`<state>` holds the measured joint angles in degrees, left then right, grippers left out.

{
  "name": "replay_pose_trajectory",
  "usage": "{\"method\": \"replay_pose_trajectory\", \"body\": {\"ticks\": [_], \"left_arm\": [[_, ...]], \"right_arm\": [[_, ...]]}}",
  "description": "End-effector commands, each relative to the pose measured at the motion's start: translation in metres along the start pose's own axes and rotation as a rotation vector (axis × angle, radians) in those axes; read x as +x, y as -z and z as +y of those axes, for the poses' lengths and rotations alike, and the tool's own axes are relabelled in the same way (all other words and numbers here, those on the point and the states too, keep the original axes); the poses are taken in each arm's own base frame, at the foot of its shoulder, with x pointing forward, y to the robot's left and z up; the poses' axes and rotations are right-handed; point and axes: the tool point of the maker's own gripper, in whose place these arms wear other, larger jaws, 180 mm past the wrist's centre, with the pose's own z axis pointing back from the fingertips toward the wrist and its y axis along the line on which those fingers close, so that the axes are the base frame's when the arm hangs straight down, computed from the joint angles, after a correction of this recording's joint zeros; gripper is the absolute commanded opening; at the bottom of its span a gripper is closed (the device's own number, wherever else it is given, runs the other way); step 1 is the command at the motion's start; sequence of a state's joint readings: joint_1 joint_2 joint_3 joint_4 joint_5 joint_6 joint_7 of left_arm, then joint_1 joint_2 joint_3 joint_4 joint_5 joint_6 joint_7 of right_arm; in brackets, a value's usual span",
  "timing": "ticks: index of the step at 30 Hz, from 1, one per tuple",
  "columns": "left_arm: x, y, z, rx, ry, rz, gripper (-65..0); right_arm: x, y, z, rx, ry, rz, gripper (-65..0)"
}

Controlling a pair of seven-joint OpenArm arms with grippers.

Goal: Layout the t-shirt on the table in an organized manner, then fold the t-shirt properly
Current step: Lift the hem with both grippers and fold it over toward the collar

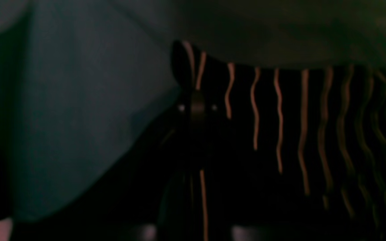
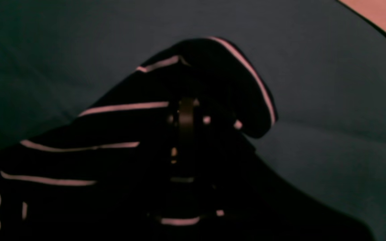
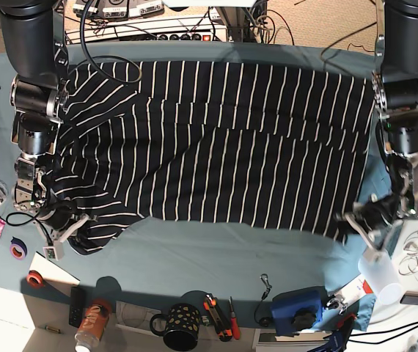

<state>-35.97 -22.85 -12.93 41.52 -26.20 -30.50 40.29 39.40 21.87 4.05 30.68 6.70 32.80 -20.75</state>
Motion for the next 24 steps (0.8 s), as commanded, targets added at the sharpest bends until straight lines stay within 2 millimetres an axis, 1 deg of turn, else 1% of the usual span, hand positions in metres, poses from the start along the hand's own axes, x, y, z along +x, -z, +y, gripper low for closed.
{"method": "replay_pose_trajectory", "body": {"ticks": [1, 3, 5, 10, 13, 15, 17, 21, 24], "left_arm": [[0.042, -0.014, 0.005, 0.004, 0.002, -0.110, -65.0], [0.052, -0.021, 0.011, 0.006, -0.035, -0.153, -65.0], [0.055, -0.027, 0.014, -0.014, -0.051, -0.180, -65.0], [0.038, -0.032, 0.020, -0.035, -0.100, -0.147, -65.0], [0.029, -0.035, 0.018, -0.080, -0.122, -0.161, -65.0], [0.021, -0.038, 0.019, -0.097, -0.128, -0.156, -65.0], [0.015, -0.041, 0.022, -0.105, -0.148, -0.143, -65.0], [0.008, -0.049, 0.026, -0.124, -0.172, -0.107, -65.0], [0.012, -0.058, 0.025, -0.162, -0.157, -0.116, -65.0]], "right_arm": [[0.039, -0.006, -0.010, -0.017, -0.005, -0.102, -65.0], [0.042, -0.006, -0.009, -0.017, -0.005, -0.108, -65.0], [0.042, -0.006, -0.009, -0.015, -0.005, -0.108, -65.0], [0.033, -0.006, -0.007, -0.002, 0.004, -0.059, -65.0], [0.025, -0.006, 0.005, 0.067, 0.034, -0.016, -65.0], [0.024, -0.008, 0.010, 0.109, 0.072, -0.011, -65.0], [0.026, -0.012, 0.009, 0.134, 0.116, -0.019, -65.0], [0.029, -0.028, -0.003, 0.133, 0.180, -0.042, -65.0], [0.026, -0.043, -0.006, 0.126, 0.168, -0.038, -65.0]]}}
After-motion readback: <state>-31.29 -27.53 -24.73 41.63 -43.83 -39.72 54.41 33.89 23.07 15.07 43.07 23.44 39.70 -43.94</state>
